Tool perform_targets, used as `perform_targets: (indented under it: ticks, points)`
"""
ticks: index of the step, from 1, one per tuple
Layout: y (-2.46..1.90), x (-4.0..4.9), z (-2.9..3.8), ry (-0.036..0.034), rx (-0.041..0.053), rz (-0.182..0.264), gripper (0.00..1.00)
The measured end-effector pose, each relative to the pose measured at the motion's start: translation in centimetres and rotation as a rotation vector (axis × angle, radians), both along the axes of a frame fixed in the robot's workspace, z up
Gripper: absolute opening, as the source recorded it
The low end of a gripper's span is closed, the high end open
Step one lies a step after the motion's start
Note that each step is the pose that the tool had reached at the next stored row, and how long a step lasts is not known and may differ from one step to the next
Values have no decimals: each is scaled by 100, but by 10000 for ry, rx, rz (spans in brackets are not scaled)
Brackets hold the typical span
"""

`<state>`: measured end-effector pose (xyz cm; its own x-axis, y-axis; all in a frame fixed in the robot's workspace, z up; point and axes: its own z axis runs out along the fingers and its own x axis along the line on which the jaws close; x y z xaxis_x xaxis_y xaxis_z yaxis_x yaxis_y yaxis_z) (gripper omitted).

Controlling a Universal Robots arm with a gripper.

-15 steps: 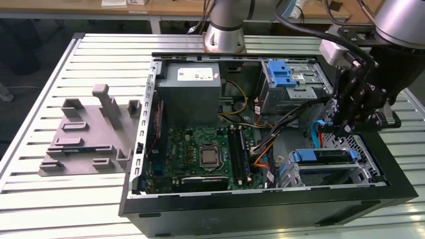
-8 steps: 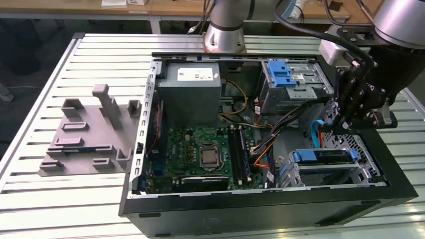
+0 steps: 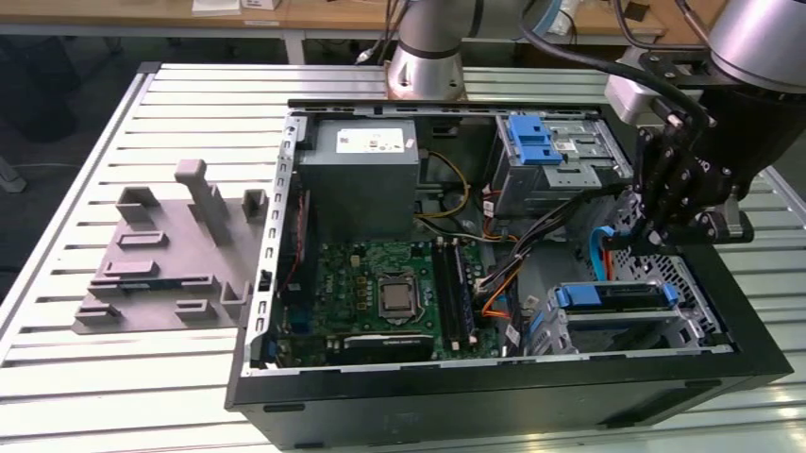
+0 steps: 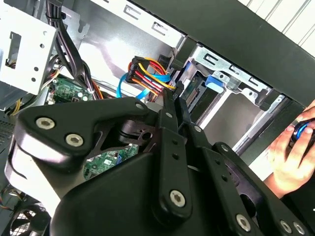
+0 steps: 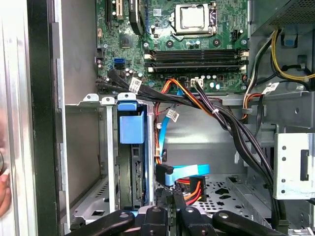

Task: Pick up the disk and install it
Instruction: 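Insert the first disk wire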

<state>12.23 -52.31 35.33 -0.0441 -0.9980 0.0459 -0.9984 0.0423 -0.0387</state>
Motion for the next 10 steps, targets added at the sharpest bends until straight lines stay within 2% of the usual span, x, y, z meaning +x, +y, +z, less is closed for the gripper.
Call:
perform_targets:
  ticks: [1, 6, 7, 10]
  points:
    - [0, 3, 0, 40, 0, 0, 16]
    - [-1, 34, -2, 342, -1, 1, 16]
    - [-6, 37, -6, 372, 0, 1, 16]
    - [-39, 37, -17, 390, 0, -1, 16]
